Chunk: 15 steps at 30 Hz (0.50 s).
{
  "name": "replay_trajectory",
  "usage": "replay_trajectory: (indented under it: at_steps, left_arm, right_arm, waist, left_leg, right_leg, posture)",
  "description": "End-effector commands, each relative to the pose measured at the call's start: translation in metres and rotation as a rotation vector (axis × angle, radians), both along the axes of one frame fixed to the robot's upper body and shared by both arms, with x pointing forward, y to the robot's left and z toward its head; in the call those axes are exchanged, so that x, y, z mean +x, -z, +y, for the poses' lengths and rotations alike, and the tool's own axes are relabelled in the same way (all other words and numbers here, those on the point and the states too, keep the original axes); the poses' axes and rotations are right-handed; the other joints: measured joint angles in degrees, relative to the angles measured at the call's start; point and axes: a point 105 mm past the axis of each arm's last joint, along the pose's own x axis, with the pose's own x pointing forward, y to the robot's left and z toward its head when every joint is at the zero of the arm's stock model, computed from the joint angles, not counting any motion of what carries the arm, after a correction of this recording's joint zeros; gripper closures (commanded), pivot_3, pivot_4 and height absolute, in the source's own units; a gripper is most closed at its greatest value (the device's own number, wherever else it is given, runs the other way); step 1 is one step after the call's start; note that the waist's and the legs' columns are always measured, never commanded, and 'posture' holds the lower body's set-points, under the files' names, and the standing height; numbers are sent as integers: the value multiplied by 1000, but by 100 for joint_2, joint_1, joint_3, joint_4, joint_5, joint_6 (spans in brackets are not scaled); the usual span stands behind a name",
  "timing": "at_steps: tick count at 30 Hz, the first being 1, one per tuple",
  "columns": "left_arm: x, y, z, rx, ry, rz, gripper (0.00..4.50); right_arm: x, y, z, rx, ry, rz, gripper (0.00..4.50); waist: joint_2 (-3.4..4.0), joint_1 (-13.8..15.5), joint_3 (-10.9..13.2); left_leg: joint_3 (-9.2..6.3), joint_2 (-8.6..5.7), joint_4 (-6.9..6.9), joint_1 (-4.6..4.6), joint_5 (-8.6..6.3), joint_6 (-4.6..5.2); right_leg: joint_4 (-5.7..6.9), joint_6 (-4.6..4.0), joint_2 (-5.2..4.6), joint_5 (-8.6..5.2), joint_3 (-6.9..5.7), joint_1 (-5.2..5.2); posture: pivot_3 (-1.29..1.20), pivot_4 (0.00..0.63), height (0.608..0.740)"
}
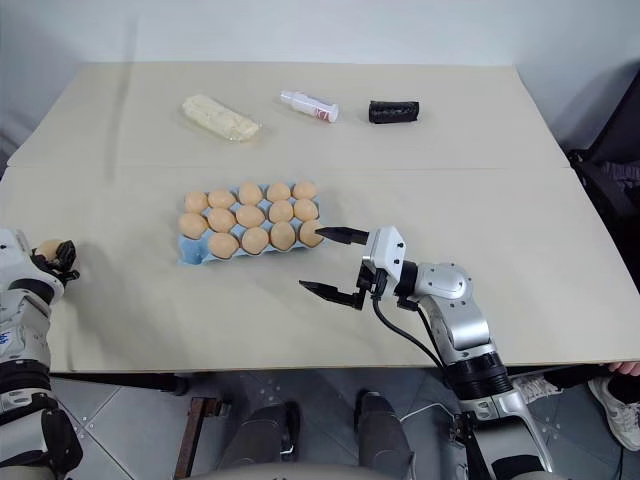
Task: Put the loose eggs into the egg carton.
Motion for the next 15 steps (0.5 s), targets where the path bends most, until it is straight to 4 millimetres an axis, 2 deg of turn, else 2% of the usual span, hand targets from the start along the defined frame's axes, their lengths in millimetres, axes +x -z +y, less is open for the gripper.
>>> replay_trajectory:
  at_steps: [1,2,4,5,6,8,11,15]
  left_arm:
    - [-1,-32,-8,47,91,-160,2604]
    - [0,-41,-16,69,144,-211,2604]
    - [1,-63,-55,161,376,-312,2604]
    - [-3,-74,-86,212,556,-364,2604]
    - [-7,-77,-114,264,710,-371,2604]
    - [-11,-71,-145,301,877,-324,2604]
    - [-8,-59,-165,323,984,-251,2604]
    - [7,-48,-174,310,994,-195,2604]
  right_arm:
    - [-2,-8,-1,7,5,-41,0]
    - [-2,-8,-2,6,6,-41,0]
    - [-1,-7,-3,3,9,-38,0]
    - [-1,-6,-3,0,9,-36,0]
    - [-1,-6,-3,-1,9,-36,0]
    - [-1,-6,-2,0,9,-36,0]
    - [1,-7,-1,2,9,-38,0]
    - [1,-8,2,12,11,-45,0]
  waist:
    - [0,-1,0]
    - [0,2,0]
    - [0,0,0]
    - [0,-2,0]
    - [0,2,0]
    - [1,10,0]
    - [4,-6,1]
    - [5,-30,2]
  left_leg:
    - [0,0,0,0,0,0]
    - [1,0,0,0,0,-1]
    - [0,0,-1,-1,-1,-2]
    - [0,0,-2,-2,-2,-3]
    - [1,0,-3,-3,-2,-4]
    - [-1,0,-8,-4,-3,-4]
    - [0,-1,-7,-2,-3,-3]
    - [8,10,-4,1,9,14]
  right_leg:
    - [0,0,0,0,1,0]
    - [-1,0,-2,0,1,0]
    - [-3,0,-5,0,2,0]
    - [-6,-1,-7,0,4,0]
    - [-8,-2,-18,0,9,0]
    - [-16,-11,-35,1,6,3]
    - [-16,-12,-36,2,7,4]
    - [-3,-14,-12,2,6,-2]
  posture:
    - [0,150,740]
    - [0,150,740]
    - [0,150,740]
    - [0,150,740]
    - [0,150,740]
    - [0,150,740]
    - [0,150,740]
    - [0,150,740]
